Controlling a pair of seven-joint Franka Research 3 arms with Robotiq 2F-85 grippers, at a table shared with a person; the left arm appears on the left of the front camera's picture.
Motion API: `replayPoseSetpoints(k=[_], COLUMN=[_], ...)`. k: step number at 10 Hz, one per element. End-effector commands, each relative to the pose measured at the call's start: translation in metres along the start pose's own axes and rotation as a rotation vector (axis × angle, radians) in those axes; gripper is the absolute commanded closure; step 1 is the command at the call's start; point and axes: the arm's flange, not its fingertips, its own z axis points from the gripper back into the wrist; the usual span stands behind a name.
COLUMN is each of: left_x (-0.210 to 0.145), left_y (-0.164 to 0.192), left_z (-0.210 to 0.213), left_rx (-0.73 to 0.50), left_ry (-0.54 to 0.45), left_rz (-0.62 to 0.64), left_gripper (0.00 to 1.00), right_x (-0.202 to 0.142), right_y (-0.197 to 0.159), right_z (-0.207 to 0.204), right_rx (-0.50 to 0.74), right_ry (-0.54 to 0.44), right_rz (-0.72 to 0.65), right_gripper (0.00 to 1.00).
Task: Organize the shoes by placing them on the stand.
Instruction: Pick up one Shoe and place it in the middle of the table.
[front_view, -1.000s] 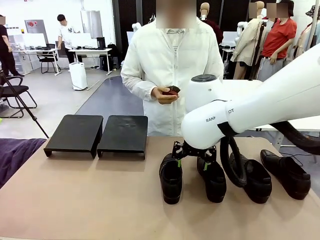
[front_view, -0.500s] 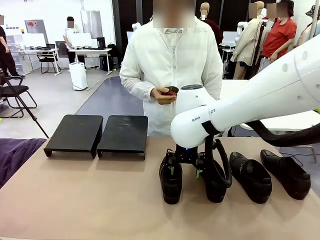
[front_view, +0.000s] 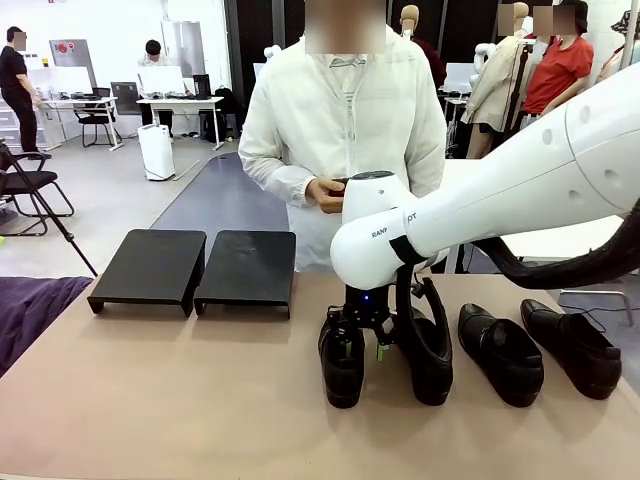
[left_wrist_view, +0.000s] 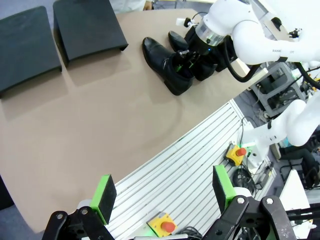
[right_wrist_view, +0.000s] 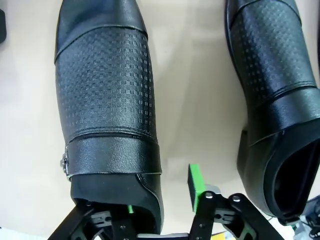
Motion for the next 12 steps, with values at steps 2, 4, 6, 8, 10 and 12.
replayPoseSetpoints(k=[2,4,6,8,10,12], left_x=[0.000,0.000,0.000,0.000,0.000,0.000], left_y=[0.000,0.000,0.000,0.000,0.000,0.000], left_z=[0.001,0.001,0.001,0.001,0.001,0.001], left_rx=[-0.019,-0.019,-0.019,-0.019,-0.019,-0.019], left_ry=[-0.007,-0.007,-0.007,-0.007,-0.007,-0.007], left_rz=[-0.015,-0.015,-0.015,-0.015,-0.015,-0.015], left_gripper=[0.00,0.00,0.00,0.00,0.00,0.00], right_x=[0.002,0.000,-0.008,-0.024,-0.064,-0.113], right_y=[0.000,-0.002,-0.004,-0.006,-0.009,0.007], right_z=[0.002,0.001,0.010,0.036,0.081,0.096], right_rx=[0.017,0.023,0.020,0.023,0.091,0.210], right_ry=[0.040,0.045,0.063,0.013,0.005,-0.053], right_rz=[0.027,0.037,0.119,0.177,0.181,0.205], right_gripper=[1.00,1.00,1.00,1.00,1.00,1.00])
